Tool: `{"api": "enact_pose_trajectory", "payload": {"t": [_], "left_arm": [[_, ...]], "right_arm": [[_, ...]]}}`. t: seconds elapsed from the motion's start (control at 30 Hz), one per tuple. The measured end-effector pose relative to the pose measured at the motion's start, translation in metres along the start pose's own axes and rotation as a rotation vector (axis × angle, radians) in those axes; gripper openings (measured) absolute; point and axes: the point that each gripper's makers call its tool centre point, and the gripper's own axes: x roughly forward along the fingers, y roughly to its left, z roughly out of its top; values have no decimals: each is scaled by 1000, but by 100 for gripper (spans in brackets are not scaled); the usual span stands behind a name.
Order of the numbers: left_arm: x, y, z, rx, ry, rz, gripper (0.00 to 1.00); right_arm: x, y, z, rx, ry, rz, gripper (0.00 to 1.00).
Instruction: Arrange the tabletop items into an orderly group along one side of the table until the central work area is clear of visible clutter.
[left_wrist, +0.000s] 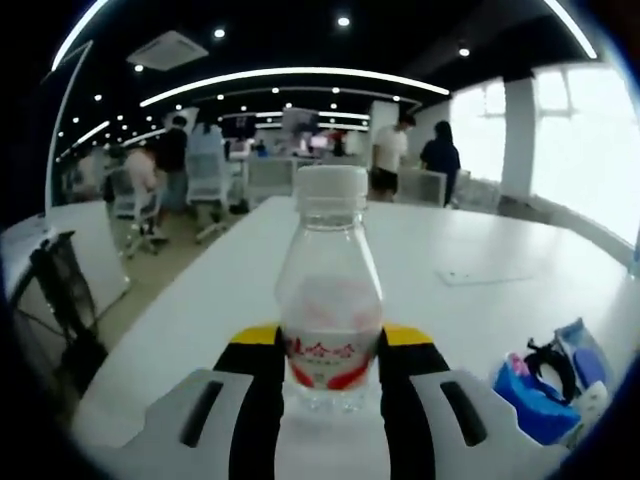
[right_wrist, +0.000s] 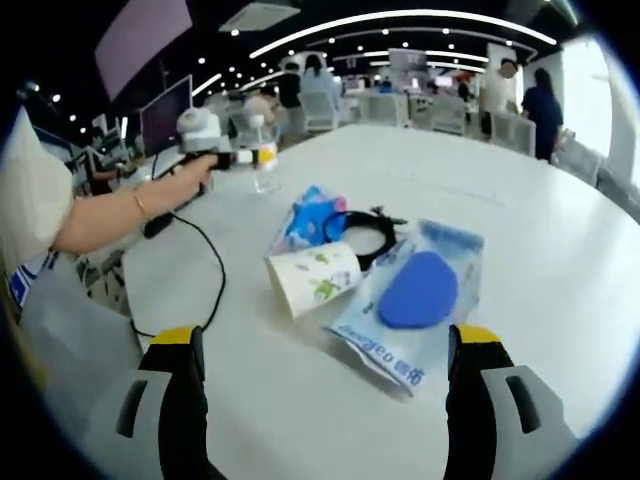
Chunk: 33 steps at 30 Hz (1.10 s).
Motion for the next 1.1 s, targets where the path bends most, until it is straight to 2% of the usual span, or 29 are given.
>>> {"api": "enact_pose_trajectory", "payload": {"t": [0.1, 0.27, 0.57, 0.93, 1.0, 1.1], "left_arm": [[1, -1, 0, 0, -5, 0, 34], [0, -9, -1, 58, -9, 8, 34], [0, -10, -3, 64, -9, 45, 34], [1, -10, -3, 89, -11, 52, 37], [-1, -11, -1, 102, -12, 58, 40], [-8, -16, 4, 104, -22, 57, 53]], "right_arm": [[1, 0, -1, -3, 8, -3, 100], [1, 0, 0, 5, 5, 2, 100], [2, 3, 0, 10, 11, 12, 100], [2, 6, -1, 6, 23, 22, 100], [2, 5, 0, 3, 22, 21, 100], [1, 3, 0, -12, 24, 6, 100]]}}
